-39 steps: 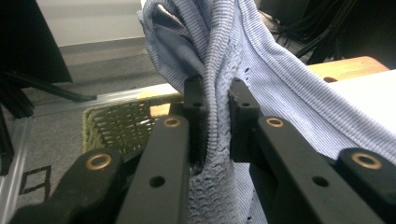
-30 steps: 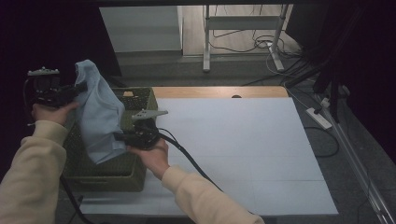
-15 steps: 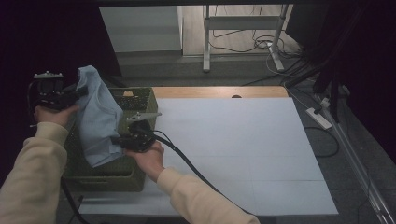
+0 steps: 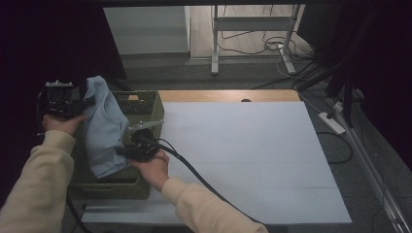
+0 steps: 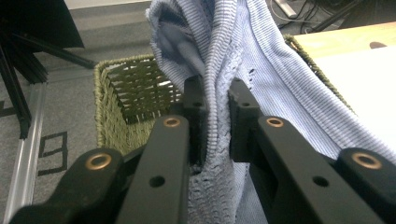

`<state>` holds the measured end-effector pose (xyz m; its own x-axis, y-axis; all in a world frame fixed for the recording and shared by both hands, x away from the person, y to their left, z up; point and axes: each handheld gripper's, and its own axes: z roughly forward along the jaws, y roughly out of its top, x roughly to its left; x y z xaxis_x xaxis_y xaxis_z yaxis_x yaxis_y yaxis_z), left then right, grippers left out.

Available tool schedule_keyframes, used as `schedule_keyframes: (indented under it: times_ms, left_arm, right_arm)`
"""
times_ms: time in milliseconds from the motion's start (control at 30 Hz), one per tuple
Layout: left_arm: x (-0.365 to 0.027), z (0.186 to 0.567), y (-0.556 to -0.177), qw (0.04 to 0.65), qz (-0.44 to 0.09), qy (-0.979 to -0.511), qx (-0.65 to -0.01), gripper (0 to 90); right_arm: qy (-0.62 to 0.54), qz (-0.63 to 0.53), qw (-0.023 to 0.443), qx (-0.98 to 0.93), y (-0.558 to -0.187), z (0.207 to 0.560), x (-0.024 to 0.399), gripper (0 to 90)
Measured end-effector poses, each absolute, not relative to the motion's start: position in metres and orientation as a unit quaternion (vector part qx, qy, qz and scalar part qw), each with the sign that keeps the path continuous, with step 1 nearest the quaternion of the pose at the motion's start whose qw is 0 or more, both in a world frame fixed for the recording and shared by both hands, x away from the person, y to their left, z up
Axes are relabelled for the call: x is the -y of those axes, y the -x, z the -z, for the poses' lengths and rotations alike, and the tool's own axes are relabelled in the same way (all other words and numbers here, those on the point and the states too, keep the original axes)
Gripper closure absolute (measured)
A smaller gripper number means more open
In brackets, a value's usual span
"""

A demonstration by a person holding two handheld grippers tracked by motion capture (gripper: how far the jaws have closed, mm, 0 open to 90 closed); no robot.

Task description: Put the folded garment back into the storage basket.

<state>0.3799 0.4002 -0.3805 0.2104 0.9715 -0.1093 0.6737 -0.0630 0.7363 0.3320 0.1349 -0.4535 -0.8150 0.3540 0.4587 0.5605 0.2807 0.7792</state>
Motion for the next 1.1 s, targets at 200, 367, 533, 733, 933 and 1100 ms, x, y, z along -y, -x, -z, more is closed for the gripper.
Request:
schedule_keyframes:
  times_ms: [200,367,533,733,933,1100]
  left_arm:
    - [-0.402,0.389,-0.380,0.338,-0.210,-0.697,-0.596,79.7]
    - [-0.403,0.396,-0.381,0.329,-0.205,-0.700,-0.600,79.7]
    - [-0.404,0.401,-0.382,0.325,-0.200,-0.700,-0.604,79.7]
    - [-0.404,0.402,-0.383,0.323,-0.200,-0.700,-0.605,79.7]
    - [-0.406,0.401,-0.383,0.322,-0.200,-0.701,-0.605,79.7]
    - [-0.408,0.400,-0.382,0.322,-0.199,-0.700,-0.606,79.7]
  right_arm:
    - [0.283,0.517,0.092,0.802,-0.329,0.455,-0.139,75.5]
    - [0.280,0.512,0.088,0.807,-0.328,0.456,-0.142,75.2]
    - [0.281,0.505,0.093,0.811,-0.329,0.455,-0.144,75.1]
    - [0.278,0.498,0.087,0.817,-0.328,0.453,-0.148,75.1]
    - [0.273,0.496,0.085,0.820,-0.328,0.449,-0.152,75.0]
    - [0.275,0.493,0.093,0.820,-0.329,0.451,-0.153,74.9]
